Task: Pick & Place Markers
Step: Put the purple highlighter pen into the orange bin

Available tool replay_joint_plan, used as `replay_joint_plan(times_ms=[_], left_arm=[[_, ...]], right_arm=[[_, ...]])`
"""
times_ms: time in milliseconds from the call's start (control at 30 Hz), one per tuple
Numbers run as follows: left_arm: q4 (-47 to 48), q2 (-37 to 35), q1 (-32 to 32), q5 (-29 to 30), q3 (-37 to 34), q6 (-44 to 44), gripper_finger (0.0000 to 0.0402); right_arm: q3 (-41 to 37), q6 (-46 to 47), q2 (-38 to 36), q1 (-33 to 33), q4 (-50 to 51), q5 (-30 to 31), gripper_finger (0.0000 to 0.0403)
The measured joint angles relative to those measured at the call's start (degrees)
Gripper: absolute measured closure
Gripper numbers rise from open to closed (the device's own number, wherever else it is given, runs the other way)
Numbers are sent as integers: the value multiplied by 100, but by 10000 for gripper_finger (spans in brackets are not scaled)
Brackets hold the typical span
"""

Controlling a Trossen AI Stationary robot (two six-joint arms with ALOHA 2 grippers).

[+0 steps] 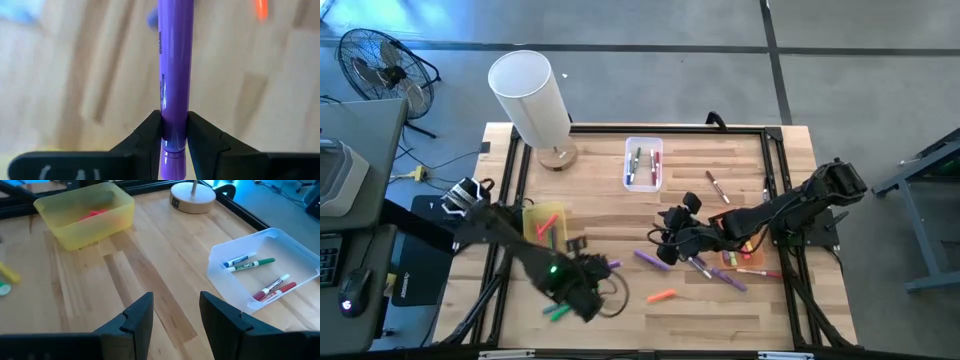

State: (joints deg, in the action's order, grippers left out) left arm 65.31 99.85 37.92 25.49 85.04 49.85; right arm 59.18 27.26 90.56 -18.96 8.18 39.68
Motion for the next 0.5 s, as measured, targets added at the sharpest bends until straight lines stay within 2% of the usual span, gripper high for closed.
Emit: replay_joint_plan(times_ms=[100,300,500], left_arm=[[-384,0,-416,222,79,-856,326],[-1469,0,-1255,189,85,-2622,326],[-2506,0,-1866,-481,85,-4022,326]], right_arm=[[0,-52,-26,-78,10,-3,254],[0,7,-249,-346,162,133,254],[0,832,-632,-993,1237,652,254]])
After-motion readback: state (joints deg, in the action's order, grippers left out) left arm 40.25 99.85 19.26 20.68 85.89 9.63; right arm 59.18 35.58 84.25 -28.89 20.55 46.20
